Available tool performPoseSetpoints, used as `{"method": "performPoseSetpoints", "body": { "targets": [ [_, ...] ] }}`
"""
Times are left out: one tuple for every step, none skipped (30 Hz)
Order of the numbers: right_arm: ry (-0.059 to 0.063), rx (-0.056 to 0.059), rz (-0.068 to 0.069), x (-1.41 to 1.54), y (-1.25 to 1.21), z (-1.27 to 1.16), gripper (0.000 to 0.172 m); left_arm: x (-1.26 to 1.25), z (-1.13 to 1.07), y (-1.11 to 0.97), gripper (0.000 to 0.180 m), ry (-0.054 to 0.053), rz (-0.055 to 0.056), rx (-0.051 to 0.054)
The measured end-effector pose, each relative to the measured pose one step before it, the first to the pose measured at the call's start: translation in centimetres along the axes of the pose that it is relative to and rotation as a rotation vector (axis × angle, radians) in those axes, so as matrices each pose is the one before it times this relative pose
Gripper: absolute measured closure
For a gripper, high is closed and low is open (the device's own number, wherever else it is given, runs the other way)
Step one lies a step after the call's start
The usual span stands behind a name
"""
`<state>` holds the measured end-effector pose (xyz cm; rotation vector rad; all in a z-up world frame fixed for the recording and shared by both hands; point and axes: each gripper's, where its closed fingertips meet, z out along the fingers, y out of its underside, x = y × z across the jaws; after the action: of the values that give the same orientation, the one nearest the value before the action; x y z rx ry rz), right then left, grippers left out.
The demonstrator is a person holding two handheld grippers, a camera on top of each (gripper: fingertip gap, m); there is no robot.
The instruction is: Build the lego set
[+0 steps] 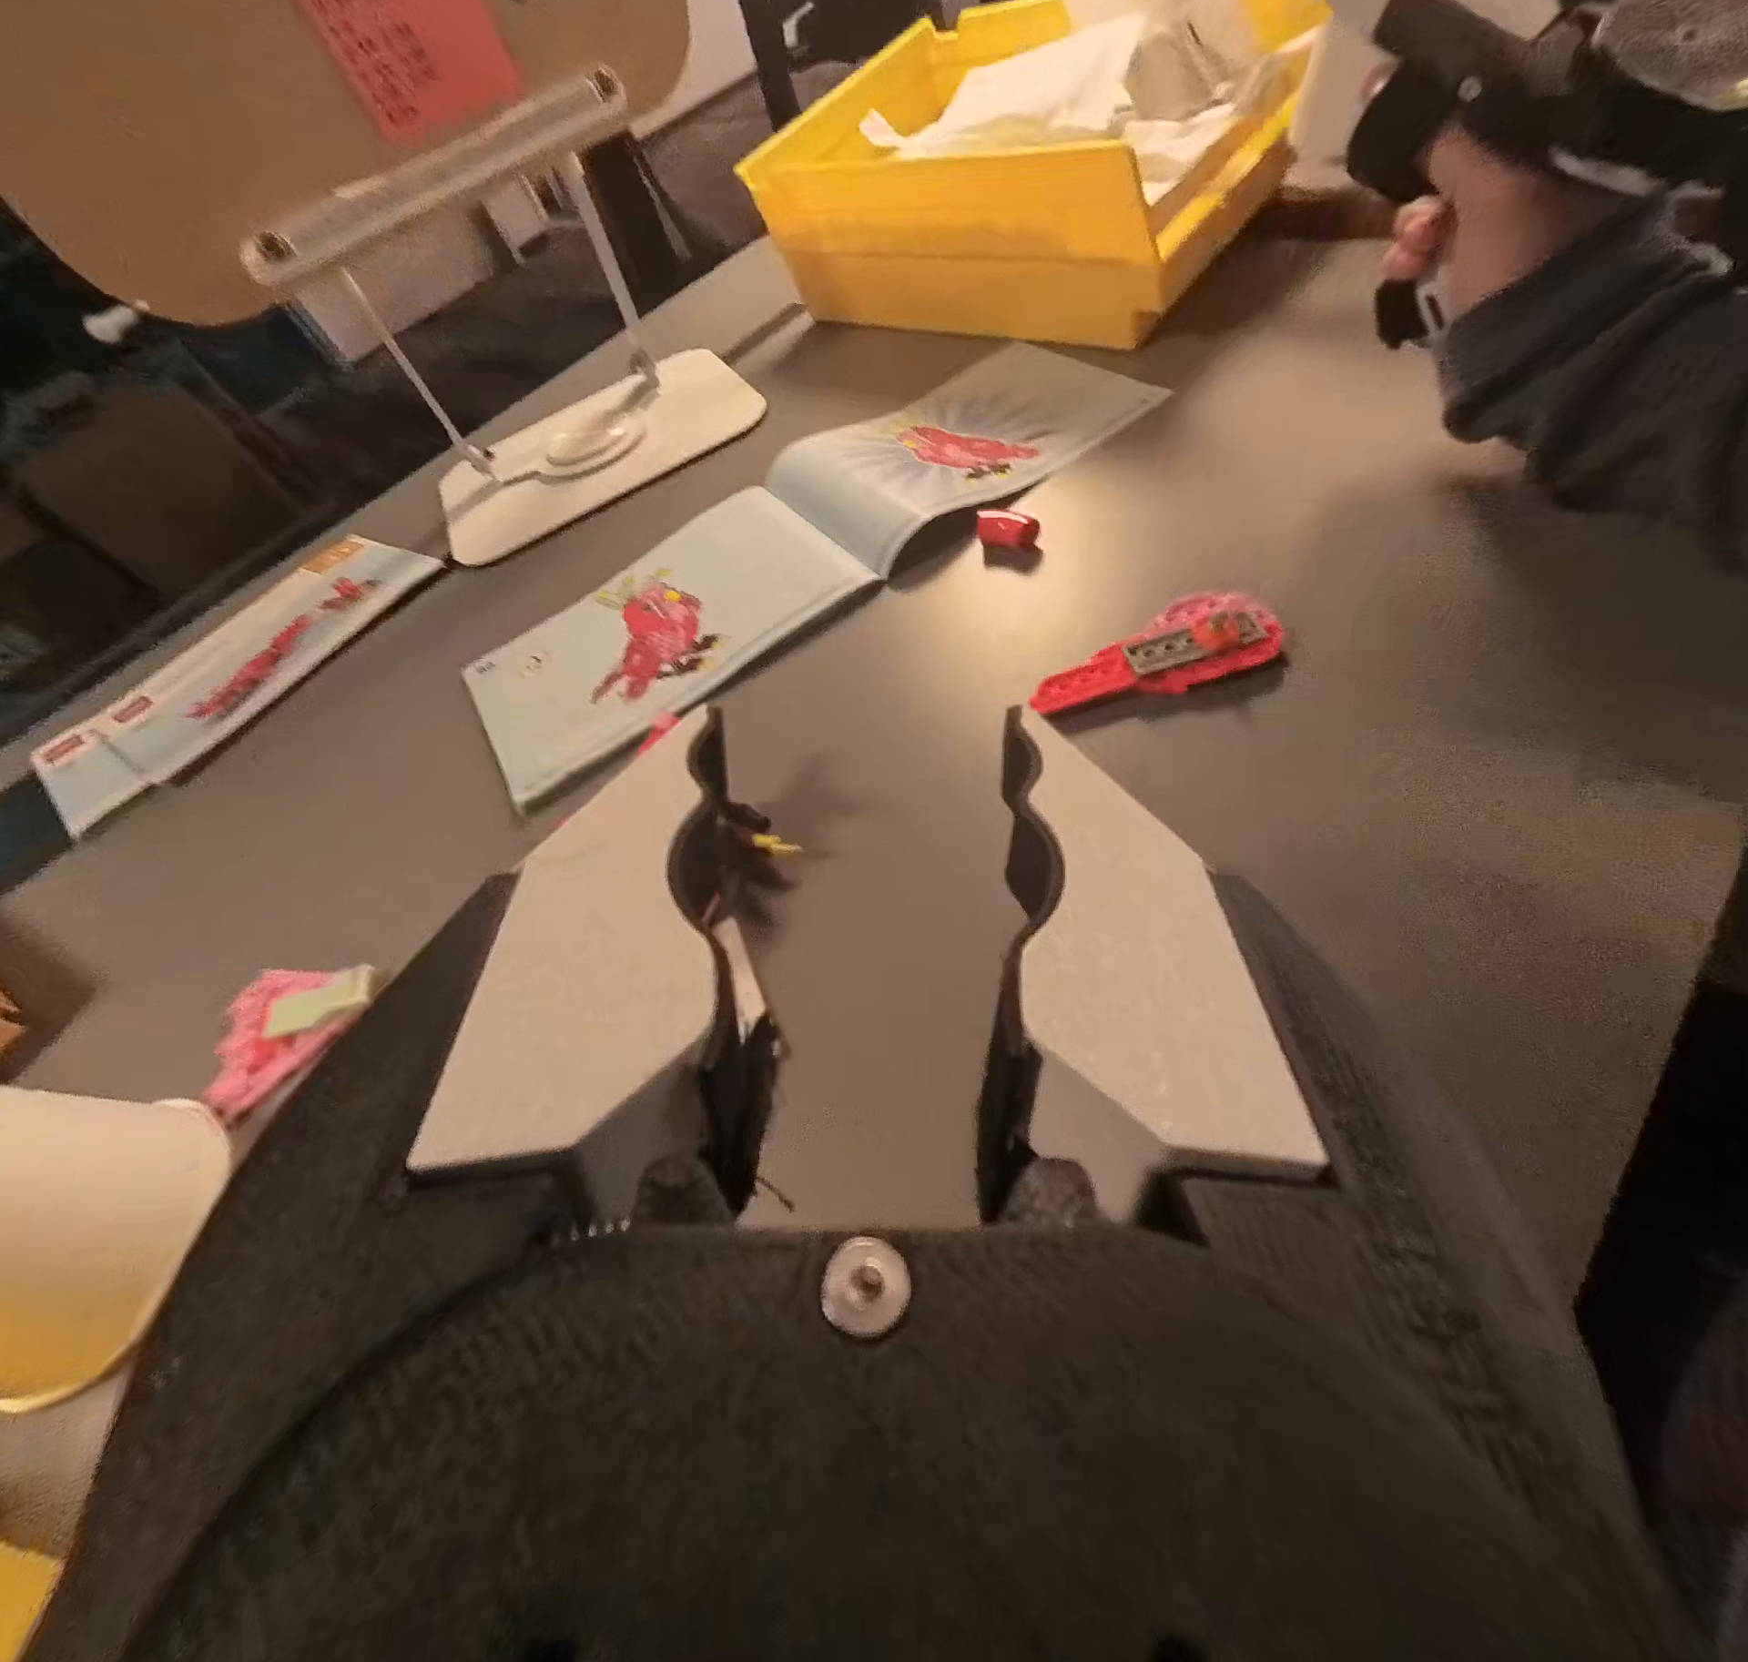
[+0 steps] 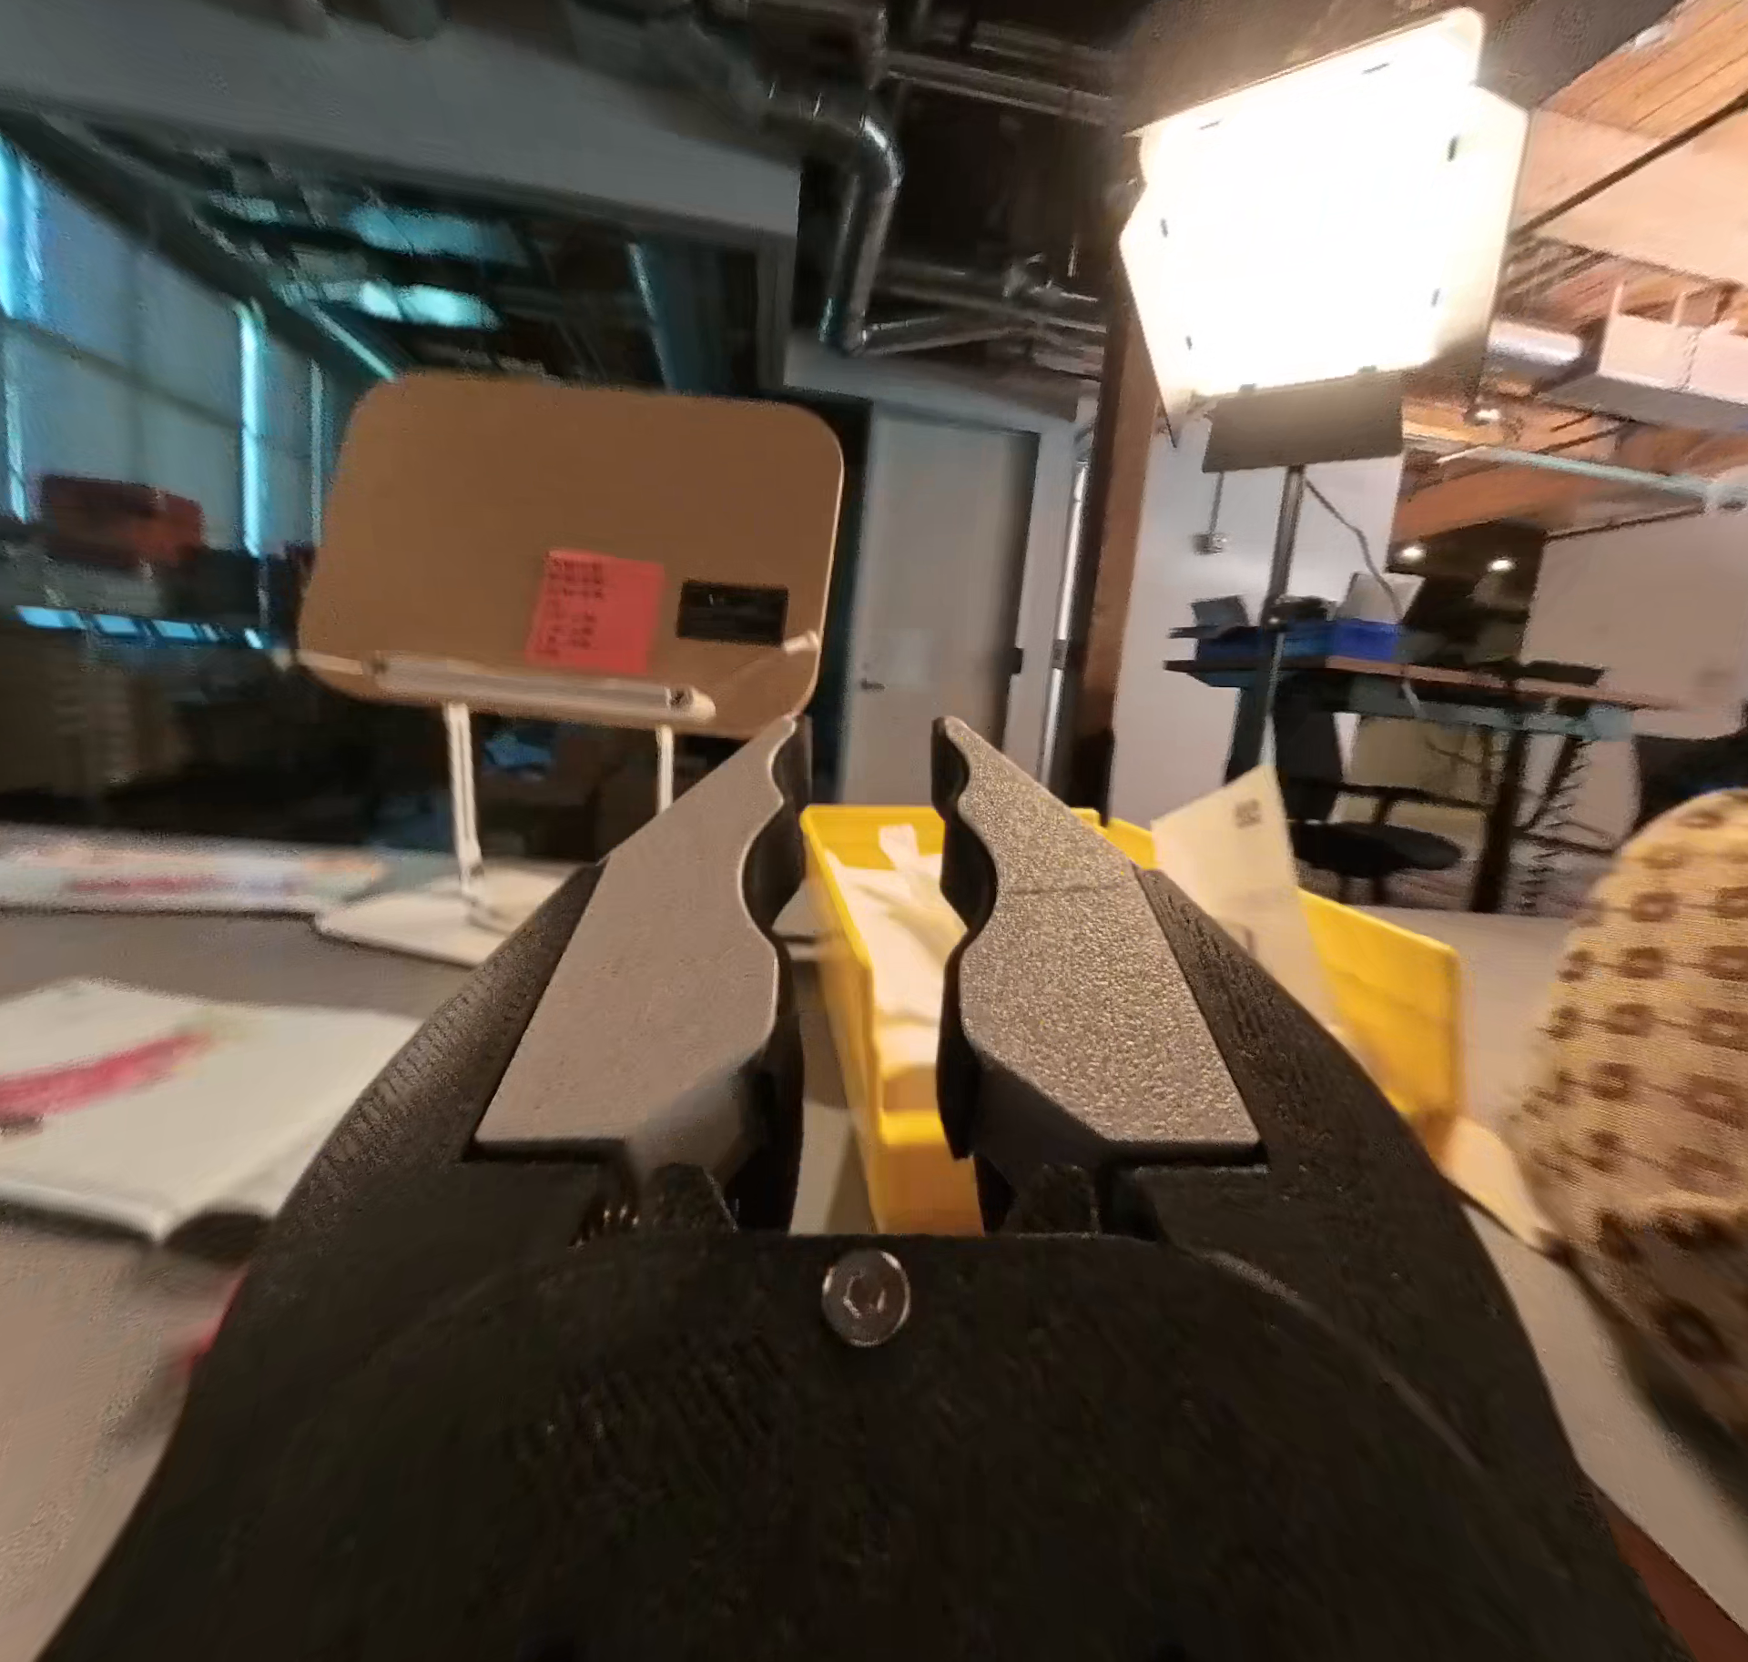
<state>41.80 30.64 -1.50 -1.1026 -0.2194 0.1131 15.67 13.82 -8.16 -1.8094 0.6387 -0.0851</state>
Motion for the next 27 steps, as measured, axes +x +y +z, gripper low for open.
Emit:
{"method": "performPoseSetpoints", "body": {
  "targets": [
    [-0.0108,-0.0088,-0.0505,-0.343,0.105,-0.859,0.149,0.348,-0.007,0.603,0.123,0.0109,-0.0102,-0.0045],
    [-0.0154,-0.0009,-0.0476,-0.470,-0.040,-0.724,0.150,0.245,0.011,0.564,0.123,0.0066,-0.0116,-0.0032],
    [-0.0239,-0.0026,-0.0429,-0.615,-0.019,-0.548,0.150,0.148,0.033,0.502,0.123,0.0038,-0.0150,-0.0025],
    [-0.0299,-0.0020,-0.0390,-0.705,0.017,-0.389,0.149,0.118,0.031,0.414,0.123,0.0050,-0.0163,-0.0014],
    [-0.0227,-0.0005,-0.0351,-0.572,-0.003,-0.261,0.149,0.082,-0.004,0.345,0.123,0.0055,-0.0142,0.0013],
    [-0.0139,-0.0014,-0.0280,-0.405,0.014,-0.115,0.149,0.042,-0.045,0.270,0.123,0.0051,-0.0124,0.0047],
    [-0.0150,-0.0004,-0.0171,-0.391,0.011,-0.010,0.148,-0.208,-0.102,0.201,0.119,-0.0095,-0.0164,0.0061],
    [-0.0164,0.0000,-0.0075,-0.390,0.031,0.076,0.147,-0.626,-0.203,0.057,0.112,-0.0348,-0.0182,0.0142],
    [-0.0213,-0.0028,-0.0006,-0.450,0.051,0.125,0.146,-0.646,-0.279,-0.092,0.106,-0.0320,-0.0082,0.0207],
    [-0.0304,-0.0039,0.0055,-0.586,0.044,0.144,0.144,-0.616,-0.280,-0.239,0.103,-0.0260,-0.0025,0.0278],
    [-0.0324,-0.0023,0.0057,-0.649,0.008,0.142,0.142,-0.415,-0.205,-0.364,0.101,-0.0125,0.0016,0.0362],
    [-0.0353,-0.0032,-0.0011,-0.748,-0.004,0.156,0.140,-0.137,-0.068,-0.337,0.102,0.0032,0.0095,0.0359],
    [-0.0438,-0.0103,-0.0058,-0.927,0.055,0.245,0.139,0.012,0.088,-0.145,0.104,0.0109,0.0207,0.0272],
    [-0.0557,-0.0199,-0.0028,-1.165,0.075,0.368,0.136,-0.018,0.213,0.045,0.105,0.0054,0.0268,0.0179],
    [-0.0761,-0.0228,0.0064,-1.540,-0.049,0.478,0.134,0.174,0.220,0.033,0.105,0.0122,0.0257,0.0164],
    [-0.0943,-0.0183,0.0200,-1.860,-0.304,0.598,0.133,0.370,0.120,-0.070,0.108,0.0199,0.0301,0.0256],
    [-0.1013,-0.0130,0.0322,-2.003,-0.536,0.741,0.131,0.354,-0.047,-0.152,0.110,0.0163,0.0314,0.0248],
    [-0.1182,-0.0131,0.0400,-2.221,-0.613,0.929,0.132,0.378,-0.212,-0.385,0.113,0.0172,0.0213,0.0290],
    [-0.1327,-0.0221,0.0415,-2.347,-0.501,1.120,0.131,0.492,-0.325,-0.560,0.115,0.0243,0.0101,0.0370],
    [-0.1157,-0.0200,0.0261,-1.988,-0.492,1.251,0.131,0.361,-0.335,-0.527,0.116,0.0159,0.0025,0.0409],
    [-0.0821,-0.0044,-0.0018,-1.420,-0.640,1.329,0.133,0.142,-0.296,-0.293,0.116,0.0021,-0.0008,0.0365],
    [-0.0649,-0.0018,-0.0161,-1.052,-0.585,1.396,0.136,0.099,-0.218,-0.038,0.117,0.0002,0.0001,0.0227],
    [-0.0739,-0.0209,-0.0069,-0.980,-0.299,1.500,0.136,0.223,-0.104,0.125,0.118,0.0101,0.0028,0.0049],
    [-0.0830,-0.0390,0.0061,-0.906,-0.055,1.544,0.134,0.176,-0.004,0.161,0.118,0.0089,0.0034,-0.0058],
    [-0.0749,-0.0343,0.0033,-0.667,-0.140,1.507,0.127,0.004,0.021,0.074,0.118,-0.0039,0.0043,-0.0036],
    [-0.0670,-0.0256,-0.0063,-0.503,-0.248,1.433,0.121,0.016,0.000,-0.037,0.118,-0.0013,0.0064,0.0044],
    [-0.0608,-0.0277,-0.0138,-0.338,-0.205,1.385,0.116,-0.035,-0.040,-0.086,0.119,-0.0024,0.0029,0.0063]
  ]
}}
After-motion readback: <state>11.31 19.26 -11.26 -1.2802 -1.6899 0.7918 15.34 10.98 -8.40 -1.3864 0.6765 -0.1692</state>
